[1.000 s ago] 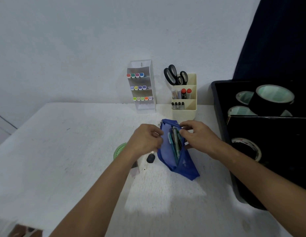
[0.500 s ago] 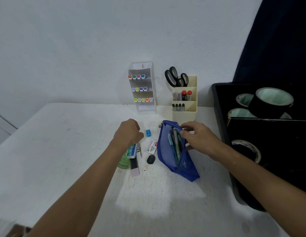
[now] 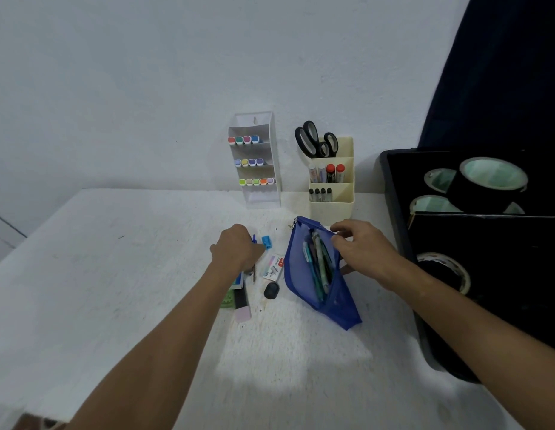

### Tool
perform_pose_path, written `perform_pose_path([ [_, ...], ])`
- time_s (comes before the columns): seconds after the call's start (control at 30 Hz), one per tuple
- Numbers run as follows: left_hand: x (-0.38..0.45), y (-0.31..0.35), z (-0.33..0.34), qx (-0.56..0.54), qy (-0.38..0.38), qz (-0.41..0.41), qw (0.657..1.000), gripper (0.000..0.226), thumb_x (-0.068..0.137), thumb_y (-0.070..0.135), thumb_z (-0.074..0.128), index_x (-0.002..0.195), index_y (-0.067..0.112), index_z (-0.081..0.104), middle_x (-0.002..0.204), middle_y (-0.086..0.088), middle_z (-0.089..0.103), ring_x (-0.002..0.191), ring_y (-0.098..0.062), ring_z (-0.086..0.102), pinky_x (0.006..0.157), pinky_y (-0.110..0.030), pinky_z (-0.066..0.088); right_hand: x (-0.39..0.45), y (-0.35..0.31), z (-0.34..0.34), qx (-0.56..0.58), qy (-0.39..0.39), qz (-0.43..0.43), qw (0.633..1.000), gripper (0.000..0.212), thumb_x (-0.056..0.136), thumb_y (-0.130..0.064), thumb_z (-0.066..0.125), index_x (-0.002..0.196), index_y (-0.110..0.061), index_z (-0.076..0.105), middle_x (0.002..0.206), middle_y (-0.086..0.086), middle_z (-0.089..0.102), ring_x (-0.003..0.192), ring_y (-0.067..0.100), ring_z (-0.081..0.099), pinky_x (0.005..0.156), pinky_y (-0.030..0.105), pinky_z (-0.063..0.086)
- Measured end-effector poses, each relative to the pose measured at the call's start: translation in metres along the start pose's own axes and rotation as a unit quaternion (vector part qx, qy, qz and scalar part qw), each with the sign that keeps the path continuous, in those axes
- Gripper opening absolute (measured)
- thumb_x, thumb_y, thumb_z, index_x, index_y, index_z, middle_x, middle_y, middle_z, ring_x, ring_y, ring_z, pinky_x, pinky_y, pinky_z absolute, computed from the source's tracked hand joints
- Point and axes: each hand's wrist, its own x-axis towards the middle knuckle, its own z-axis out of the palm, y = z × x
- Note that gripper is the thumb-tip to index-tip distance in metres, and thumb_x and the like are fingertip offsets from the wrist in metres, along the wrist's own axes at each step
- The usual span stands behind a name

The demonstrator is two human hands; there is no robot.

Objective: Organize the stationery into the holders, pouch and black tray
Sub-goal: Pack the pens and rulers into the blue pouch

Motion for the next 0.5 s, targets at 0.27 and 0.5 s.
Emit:
perform_pose_path([
  [0.27, -0.026, 0.034, -0.033, -0.237, 0.041, 0.087, 0.967, 0.019, 0.084, 0.021, 0.060, 0.091, 0.006, 0.071, 0.080, -0.012, 0.071, 0.069, -0.024, 0.068, 0.068, -0.034, 0.059, 0.003, 0.001, 0.000, 0.018, 0.011, 0.025, 0.999, 0.034, 0.096, -0.021, 0.049, 0.129, -0.015, 0.052, 0.111, 0.004, 0.060, 0.084, 0.019, 0.066, 0.065, 0.036, 0.061],
  [0.5, -0.059, 0.067, -0.013, -0.271, -0.141, 0.091, 0.948, 0.020, 0.083, 0.011, 0.057, 0.082, -0.004, 0.069, 0.063, -0.013, 0.065, 0.057, -0.024, 0.063, 0.060, -0.032, 0.060, 0.006, 0.004, -0.003, 0.030, 0.020, 0.040, 0.999, 0.028, 0.095, -0.014, 0.047, 0.121, -0.011, 0.058, 0.107, 0.012, 0.064, 0.084, 0.026, 0.067, 0.064, 0.040, 0.061],
])
